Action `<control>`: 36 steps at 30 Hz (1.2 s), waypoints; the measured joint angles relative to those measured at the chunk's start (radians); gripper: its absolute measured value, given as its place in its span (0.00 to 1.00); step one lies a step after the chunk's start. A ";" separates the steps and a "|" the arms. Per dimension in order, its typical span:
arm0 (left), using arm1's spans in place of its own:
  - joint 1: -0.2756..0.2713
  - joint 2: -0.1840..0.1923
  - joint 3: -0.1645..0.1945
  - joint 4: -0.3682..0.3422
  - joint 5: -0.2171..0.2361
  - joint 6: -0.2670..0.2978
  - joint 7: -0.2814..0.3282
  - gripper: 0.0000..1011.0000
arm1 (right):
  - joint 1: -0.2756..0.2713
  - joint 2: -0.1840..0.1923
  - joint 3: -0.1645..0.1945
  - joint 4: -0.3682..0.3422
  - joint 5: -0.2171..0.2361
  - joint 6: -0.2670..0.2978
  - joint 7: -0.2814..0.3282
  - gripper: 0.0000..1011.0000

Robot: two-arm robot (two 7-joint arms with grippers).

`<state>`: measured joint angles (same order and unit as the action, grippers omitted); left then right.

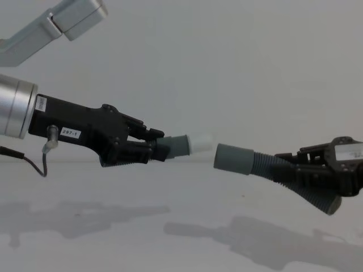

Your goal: Use both hands to pick up one end of the pipe from the table, align the ends, and insert them.

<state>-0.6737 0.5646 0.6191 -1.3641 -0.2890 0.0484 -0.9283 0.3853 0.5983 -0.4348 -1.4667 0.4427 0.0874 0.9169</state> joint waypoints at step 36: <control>-0.023 0.026 0.035 -0.006 -0.003 0.022 0.009 0.34 | 0.058 -0.003 -0.056 0.057 -0.045 -0.049 -0.029 0.26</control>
<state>-0.6968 0.5907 0.6542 -1.3703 -0.2920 0.0704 -0.9197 0.4432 0.5950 -0.4906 -1.4097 0.3976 0.0383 0.8878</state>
